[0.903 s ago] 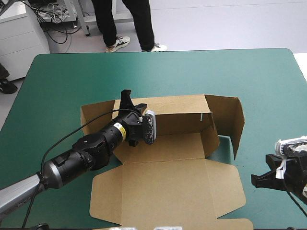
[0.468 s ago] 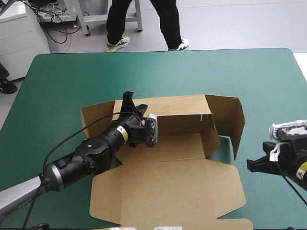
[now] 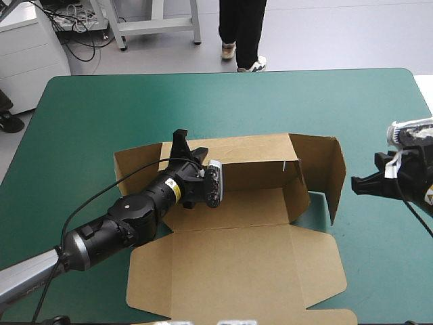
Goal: Fold the box
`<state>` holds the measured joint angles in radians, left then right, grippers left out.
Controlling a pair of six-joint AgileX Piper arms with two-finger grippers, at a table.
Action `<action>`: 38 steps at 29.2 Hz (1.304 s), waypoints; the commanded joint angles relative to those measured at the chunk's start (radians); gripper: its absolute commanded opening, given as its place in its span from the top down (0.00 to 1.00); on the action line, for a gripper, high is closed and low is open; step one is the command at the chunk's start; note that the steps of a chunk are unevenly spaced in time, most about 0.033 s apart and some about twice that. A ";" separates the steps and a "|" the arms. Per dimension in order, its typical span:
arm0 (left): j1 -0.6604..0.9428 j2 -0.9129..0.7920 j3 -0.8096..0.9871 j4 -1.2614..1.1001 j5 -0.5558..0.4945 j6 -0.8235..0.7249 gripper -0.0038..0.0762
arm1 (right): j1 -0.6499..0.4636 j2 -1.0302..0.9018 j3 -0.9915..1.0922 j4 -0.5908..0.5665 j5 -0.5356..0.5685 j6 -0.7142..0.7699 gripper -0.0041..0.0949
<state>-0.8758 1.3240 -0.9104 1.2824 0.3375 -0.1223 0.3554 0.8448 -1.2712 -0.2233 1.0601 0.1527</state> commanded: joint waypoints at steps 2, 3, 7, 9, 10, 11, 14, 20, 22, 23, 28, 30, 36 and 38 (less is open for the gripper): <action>-0.010 -0.022 -0.017 0.011 -0.026 -0.013 0.99 | -0.006 0.044 -0.075 -0.063 -0.096 -0.008 0.35; -0.010 -0.022 -0.017 0.016 -0.026 -0.013 0.99 | -0.006 0.050 -0.078 -0.067 -0.112 -0.006 0.25; -0.010 -0.028 -0.017 0.027 -0.026 -0.013 0.99 | -0.006 0.096 -0.109 -0.104 -0.108 0.027 0.09; -0.010 -0.035 -0.017 0.042 -0.026 -0.016 0.99 | -0.006 0.128 -0.126 -0.114 -0.103 0.038 0.09; -0.010 -0.039 -0.017 0.054 -0.026 -0.027 0.99 | -0.006 0.146 -0.134 -0.115 -0.103 0.044 0.09; -0.010 -0.043 -0.017 0.062 -0.026 -0.037 0.99 | -0.006 0.164 -0.144 -0.115 -0.105 0.044 0.09; -0.010 -0.059 -0.017 0.067 -0.024 -0.043 0.99 | -0.006 0.230 -0.179 -0.109 -0.105 0.054 0.09; -0.010 -0.070 -0.017 0.069 -0.026 -0.043 0.99 | -0.006 0.366 -0.276 -0.087 -0.095 0.056 0.09; -0.010 -0.070 -0.017 0.069 -0.020 -0.036 0.99 | -0.011 0.416 -0.311 -0.084 -0.078 0.050 0.09; -0.010 -0.070 -0.017 0.069 -0.018 -0.034 0.99 | -0.023 0.440 -0.333 -0.065 -0.064 0.036 0.09; -0.010 -0.070 -0.017 0.129 -0.018 -0.042 0.99 | -0.168 0.526 -0.424 0.201 -0.026 -0.104 0.09; -0.010 -0.070 -0.017 0.140 -0.018 -0.064 0.99 | -0.224 0.551 -0.442 0.289 -0.008 -0.153 0.10; -0.010 -0.070 -0.017 0.197 -0.014 -0.099 0.99 | -0.288 0.616 -0.446 0.313 0.062 -0.197 0.10; -0.010 -0.070 -0.017 0.286 -0.004 -0.178 0.99 | -0.293 0.645 -0.447 0.314 0.067 -0.204 0.10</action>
<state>-0.8772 1.2903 -0.8988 1.4636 0.3235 -0.2345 0.0757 1.4988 -1.6863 0.0791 1.1572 -0.0291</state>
